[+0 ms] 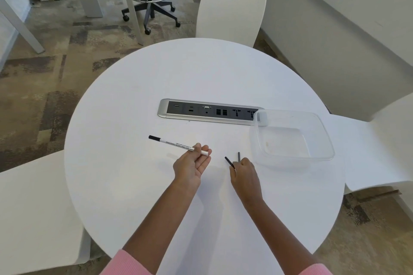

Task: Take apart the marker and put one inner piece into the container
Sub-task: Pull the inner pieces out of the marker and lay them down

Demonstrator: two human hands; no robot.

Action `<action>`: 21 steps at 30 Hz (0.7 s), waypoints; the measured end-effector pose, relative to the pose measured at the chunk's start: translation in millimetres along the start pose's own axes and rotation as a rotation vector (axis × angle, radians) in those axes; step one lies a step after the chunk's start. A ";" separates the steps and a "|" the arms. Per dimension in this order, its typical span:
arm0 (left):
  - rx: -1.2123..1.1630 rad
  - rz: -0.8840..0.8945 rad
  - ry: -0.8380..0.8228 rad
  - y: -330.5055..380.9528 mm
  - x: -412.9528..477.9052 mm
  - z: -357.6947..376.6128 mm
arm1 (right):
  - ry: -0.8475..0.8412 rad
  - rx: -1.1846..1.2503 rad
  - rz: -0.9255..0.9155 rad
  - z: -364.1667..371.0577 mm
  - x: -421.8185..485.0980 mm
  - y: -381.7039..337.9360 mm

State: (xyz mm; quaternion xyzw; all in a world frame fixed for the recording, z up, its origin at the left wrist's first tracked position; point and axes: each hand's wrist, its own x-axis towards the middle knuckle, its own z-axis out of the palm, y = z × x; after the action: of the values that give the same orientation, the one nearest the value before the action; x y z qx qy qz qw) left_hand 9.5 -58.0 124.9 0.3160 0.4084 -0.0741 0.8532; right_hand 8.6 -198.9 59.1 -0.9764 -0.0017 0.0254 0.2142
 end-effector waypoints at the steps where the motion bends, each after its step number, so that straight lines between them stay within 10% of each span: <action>1: 0.005 -0.005 0.003 -0.4 0.0 -0.2 | 0.002 -0.002 0.002 1.7 -0.3 -0.2; 21: 0.044 -0.087 -0.035 -1.1 2.6 -11.7 | -0.036 0.178 0.165 13.5 1.3 -7.5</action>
State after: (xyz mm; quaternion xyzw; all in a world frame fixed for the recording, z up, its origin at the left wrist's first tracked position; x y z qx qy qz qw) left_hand 3.2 -51.5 116.9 0.3154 0.4051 -0.1255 0.8489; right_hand 9.3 -186.4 49.9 -0.9498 0.0772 0.0604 0.2971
